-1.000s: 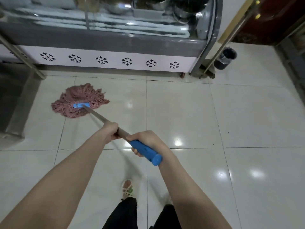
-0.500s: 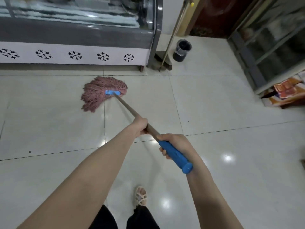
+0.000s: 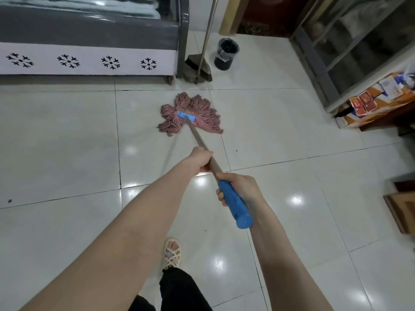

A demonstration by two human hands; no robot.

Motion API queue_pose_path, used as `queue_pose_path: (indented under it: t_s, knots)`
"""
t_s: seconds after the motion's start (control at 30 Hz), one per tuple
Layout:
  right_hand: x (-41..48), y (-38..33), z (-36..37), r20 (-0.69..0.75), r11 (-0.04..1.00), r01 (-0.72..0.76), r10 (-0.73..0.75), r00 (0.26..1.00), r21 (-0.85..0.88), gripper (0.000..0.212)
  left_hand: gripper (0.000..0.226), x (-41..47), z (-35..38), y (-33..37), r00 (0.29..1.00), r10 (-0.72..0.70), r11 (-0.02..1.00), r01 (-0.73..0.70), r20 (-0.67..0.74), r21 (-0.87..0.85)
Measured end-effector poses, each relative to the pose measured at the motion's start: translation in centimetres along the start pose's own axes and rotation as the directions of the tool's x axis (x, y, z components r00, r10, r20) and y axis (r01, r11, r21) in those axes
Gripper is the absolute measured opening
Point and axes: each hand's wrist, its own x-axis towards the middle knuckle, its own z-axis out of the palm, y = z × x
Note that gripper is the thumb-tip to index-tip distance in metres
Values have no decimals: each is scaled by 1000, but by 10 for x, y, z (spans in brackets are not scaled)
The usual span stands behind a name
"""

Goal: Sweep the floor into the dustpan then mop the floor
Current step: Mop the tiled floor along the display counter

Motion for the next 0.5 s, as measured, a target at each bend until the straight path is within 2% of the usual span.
queue_pose_path:
  t_s: [0.27,0.37,0.5]
  knots:
    - [-40,49,73,246,992,-42,71,967,-118,17,24,-76,-112,-50,974,-5,995,-16,-226,-94]
    - [-62,78,102,334,983,-48,107,936,-180,19,9,-115,-154,-81,948,-31,993,-8,-318,-120]
    - [-101,135,140,445,968,-24,136,885,-249,20,20,-172,-211,-140,892,-47,995,2,-449,-99]
